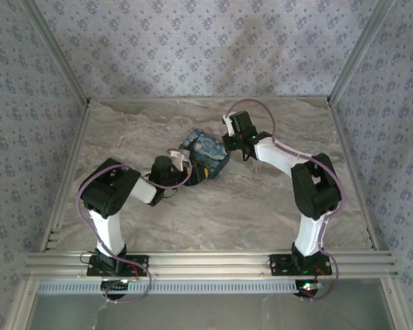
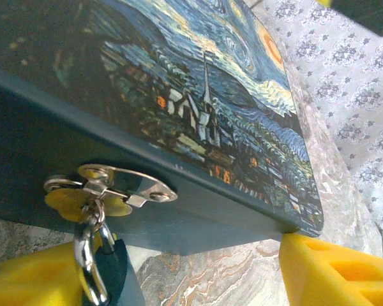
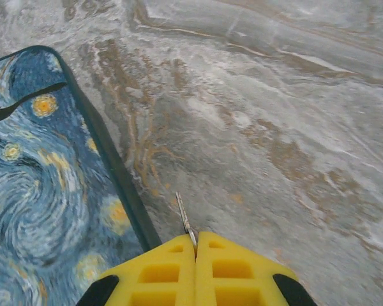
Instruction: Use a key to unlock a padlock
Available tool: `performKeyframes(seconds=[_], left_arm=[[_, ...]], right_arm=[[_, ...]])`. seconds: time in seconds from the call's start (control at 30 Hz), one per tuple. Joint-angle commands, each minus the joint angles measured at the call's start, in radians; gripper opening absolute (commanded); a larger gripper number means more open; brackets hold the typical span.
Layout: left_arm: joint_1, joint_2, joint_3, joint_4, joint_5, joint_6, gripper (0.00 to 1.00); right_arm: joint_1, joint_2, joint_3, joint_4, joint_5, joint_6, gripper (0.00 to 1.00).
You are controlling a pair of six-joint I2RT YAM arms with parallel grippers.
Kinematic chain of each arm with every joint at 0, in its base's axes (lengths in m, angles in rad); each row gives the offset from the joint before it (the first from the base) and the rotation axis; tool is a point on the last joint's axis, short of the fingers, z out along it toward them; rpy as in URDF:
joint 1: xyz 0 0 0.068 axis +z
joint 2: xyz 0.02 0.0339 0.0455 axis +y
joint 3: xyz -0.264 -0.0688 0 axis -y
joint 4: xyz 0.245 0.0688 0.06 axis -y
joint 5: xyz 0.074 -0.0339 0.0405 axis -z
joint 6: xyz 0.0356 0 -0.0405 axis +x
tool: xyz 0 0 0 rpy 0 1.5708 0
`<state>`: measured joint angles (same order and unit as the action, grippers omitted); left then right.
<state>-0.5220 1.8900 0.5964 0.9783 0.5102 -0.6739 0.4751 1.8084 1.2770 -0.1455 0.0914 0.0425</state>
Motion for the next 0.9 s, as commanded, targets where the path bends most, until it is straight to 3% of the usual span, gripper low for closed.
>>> performKeyframes(seconds=[0.0, 0.3, 0.87], left_arm=[[0.010, 0.000, -0.007, -0.191, 0.006, 0.020, 0.67], [0.016, -0.023, 0.012, -0.245, 0.026, 0.042, 0.67], [0.068, 0.030, 0.058, -0.285, 0.125, 0.029, 0.38]], right_arm=[[-0.008, -0.083, -0.048, -0.051, 0.090, 0.079, 0.00], [0.047, -0.135, -0.208, -0.082, 0.116, 0.227, 0.00], [0.076, -0.069, -0.194, -0.040, 0.097, 0.271, 0.00]])
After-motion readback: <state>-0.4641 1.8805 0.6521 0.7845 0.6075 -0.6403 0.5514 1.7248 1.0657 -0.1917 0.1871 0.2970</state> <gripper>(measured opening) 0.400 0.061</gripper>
